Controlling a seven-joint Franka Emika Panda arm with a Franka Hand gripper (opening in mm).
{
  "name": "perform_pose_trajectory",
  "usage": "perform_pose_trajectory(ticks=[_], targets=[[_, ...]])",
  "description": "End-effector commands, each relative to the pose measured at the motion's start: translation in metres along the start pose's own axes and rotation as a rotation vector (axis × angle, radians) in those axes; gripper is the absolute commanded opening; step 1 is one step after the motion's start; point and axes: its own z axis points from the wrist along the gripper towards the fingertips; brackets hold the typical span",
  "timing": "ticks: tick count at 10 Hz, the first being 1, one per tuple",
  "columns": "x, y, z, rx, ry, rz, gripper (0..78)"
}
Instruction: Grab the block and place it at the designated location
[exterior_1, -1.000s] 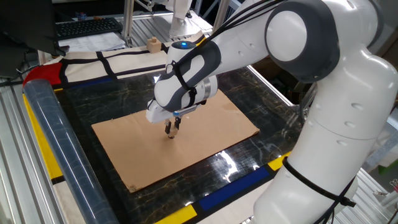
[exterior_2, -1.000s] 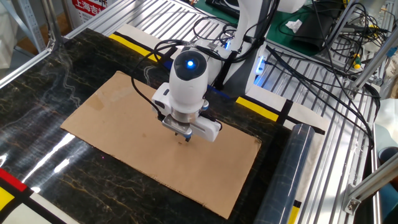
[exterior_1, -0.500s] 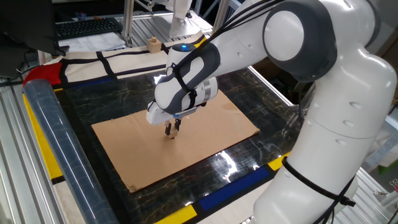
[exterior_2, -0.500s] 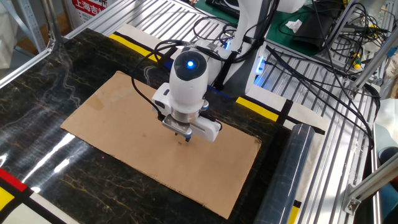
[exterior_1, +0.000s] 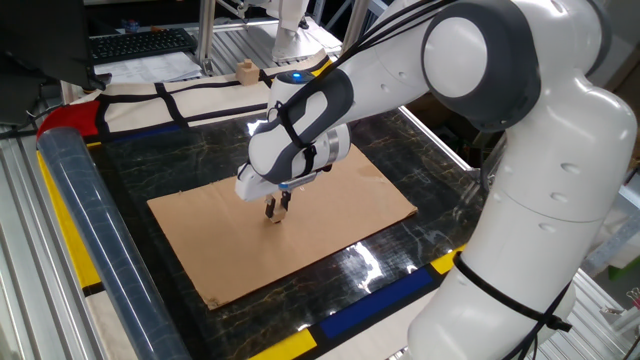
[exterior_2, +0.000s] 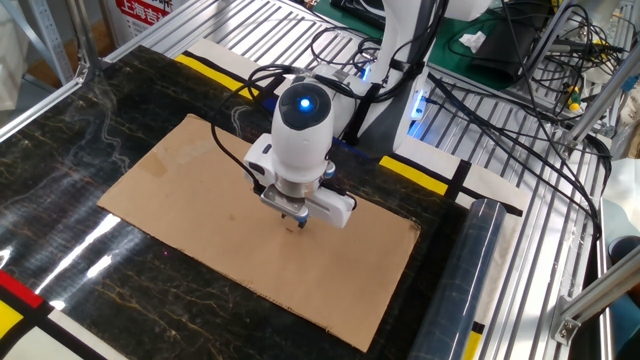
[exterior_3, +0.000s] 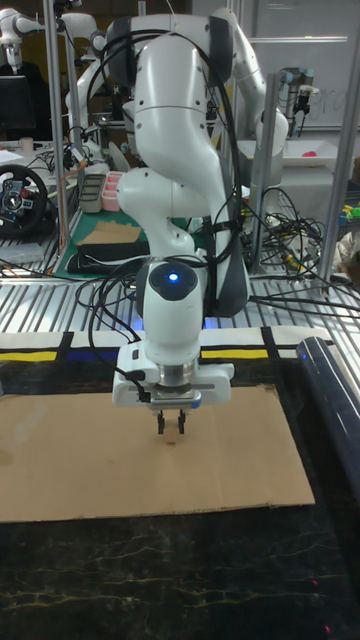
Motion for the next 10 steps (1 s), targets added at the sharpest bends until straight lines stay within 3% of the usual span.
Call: perform_pose_trajectory(ticks=[1, 10], targets=[[-0.001, -0.0004, 0.0, -0.008, -0.005, -0.001, 1.1], [-0.001, -0.0006, 0.0016, -0.005, -0.011, 0.0, 1.1]])
